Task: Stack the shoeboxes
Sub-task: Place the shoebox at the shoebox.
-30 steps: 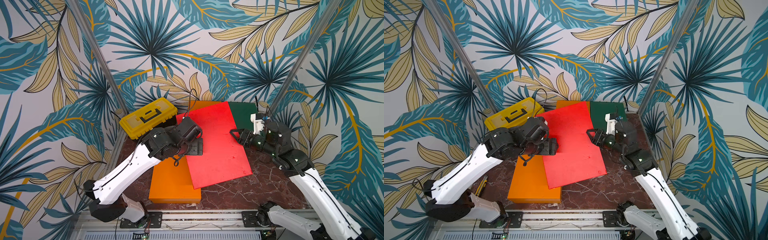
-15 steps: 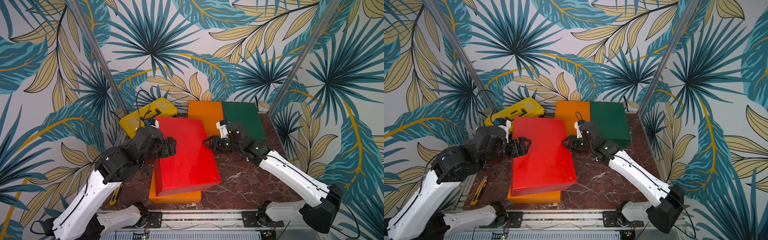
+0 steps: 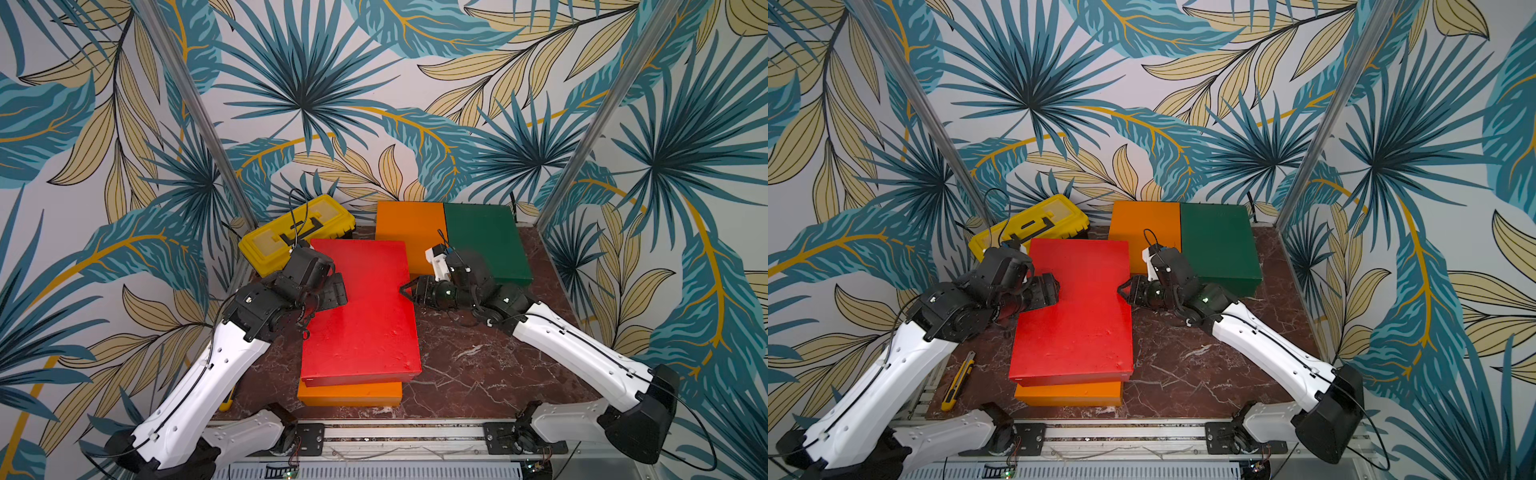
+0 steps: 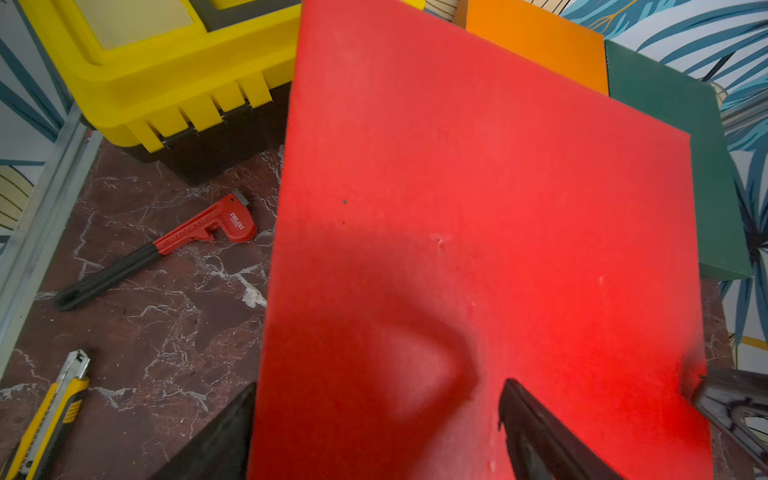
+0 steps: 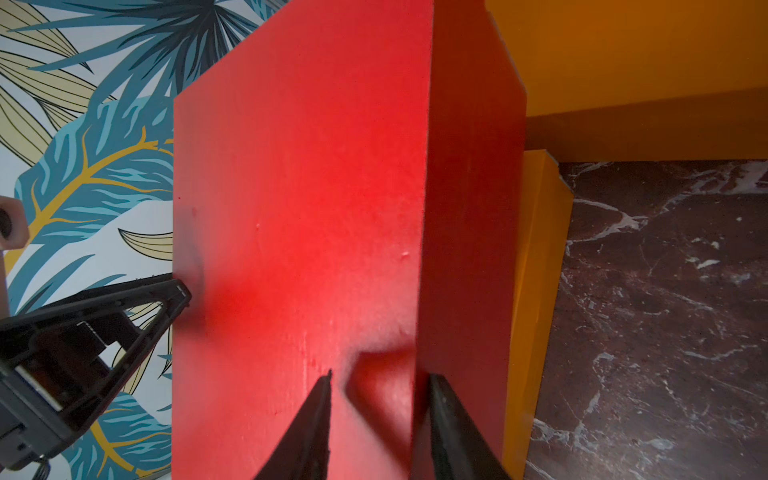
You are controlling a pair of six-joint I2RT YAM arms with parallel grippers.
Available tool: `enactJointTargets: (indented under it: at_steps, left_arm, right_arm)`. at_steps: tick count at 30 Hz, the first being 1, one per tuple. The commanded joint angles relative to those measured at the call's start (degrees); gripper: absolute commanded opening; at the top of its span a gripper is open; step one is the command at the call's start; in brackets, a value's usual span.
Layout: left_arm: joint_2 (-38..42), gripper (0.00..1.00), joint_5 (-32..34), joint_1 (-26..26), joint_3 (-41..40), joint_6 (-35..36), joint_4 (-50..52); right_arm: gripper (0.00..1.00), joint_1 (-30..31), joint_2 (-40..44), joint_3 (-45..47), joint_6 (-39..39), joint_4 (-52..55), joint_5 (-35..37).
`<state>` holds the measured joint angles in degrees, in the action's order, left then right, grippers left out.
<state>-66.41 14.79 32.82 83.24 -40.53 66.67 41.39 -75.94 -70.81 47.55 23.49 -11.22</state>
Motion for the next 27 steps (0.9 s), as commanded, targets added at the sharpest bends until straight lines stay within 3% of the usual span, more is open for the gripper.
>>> enactJointTargets:
  at_steps: [1,11,18,27]
  left_arm:
    - [-3.9,0.88,-12.7,1.8,4.2,0.7,-10.5]
    - [-14.2,0.88,-15.4,0.0,11.7,4.1,-14.8]
    - [-24.5,0.88,-18.7,-2.8,18.8,4.9,-18.4]
    - [-41.7,0.88,-25.0,-4.3,36.6,5.6,-18.8]
  right_arm:
    - [0.39,2.4,-1.1,-2.7,-0.7,-9.3,-5.6]
    - [0.39,-4.1,-2.8,-6.4,-2.0,-7.7,-4.9]
    - [0.39,-11.4,-6.9,-9.6,-2.8,-7.2,-8.3]
    - [0.39,-18.9,-14.5,-15.9,-3.5,-7.1,-12.4]
